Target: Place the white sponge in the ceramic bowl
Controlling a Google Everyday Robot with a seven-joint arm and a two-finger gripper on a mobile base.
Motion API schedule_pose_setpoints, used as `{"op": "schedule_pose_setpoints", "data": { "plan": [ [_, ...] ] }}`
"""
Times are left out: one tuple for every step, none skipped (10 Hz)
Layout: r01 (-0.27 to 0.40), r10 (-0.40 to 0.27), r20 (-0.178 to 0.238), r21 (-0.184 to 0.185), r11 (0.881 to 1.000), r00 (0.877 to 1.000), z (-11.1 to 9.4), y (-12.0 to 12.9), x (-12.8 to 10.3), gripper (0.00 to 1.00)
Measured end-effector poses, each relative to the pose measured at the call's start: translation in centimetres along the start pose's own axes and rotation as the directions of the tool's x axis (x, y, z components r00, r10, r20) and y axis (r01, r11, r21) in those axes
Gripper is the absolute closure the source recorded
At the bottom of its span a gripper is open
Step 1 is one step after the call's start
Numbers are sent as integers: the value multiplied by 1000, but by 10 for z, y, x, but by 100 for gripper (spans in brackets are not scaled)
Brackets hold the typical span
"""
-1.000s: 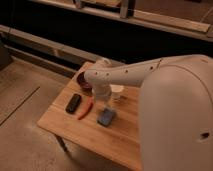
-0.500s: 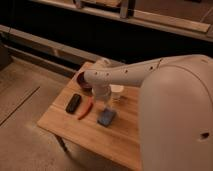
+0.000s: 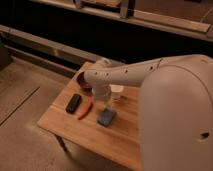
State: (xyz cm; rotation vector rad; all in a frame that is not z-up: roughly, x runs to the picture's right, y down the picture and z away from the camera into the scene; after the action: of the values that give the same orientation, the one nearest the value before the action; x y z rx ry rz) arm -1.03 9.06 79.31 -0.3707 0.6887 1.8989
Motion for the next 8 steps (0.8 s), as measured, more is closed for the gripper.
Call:
{"op": "schedule_pose_setpoints", "data": {
  "plan": [
    [-4,4,-2,-3,1000,1000,0,0,0,35],
    [-11,11,-3,-5,1000,1000,0,-3,-2,35],
    [-15,15,-3,-4,1000,1000,0,-5,-3,35],
    [-12,12,-3,-5,1000,1000,0,-3,-2,35],
    [-11,10,-4,-7,1000,1000,0,-2,-1,35],
    [-11,11,-4,-6,1000,1000,0,-2,-1,35],
    [-12,12,-4,-6,1000,1000,0,-3,-2,35],
    [-11,11,-3,-6,1000,1000,0,-2,-1,35]
  ]
}}
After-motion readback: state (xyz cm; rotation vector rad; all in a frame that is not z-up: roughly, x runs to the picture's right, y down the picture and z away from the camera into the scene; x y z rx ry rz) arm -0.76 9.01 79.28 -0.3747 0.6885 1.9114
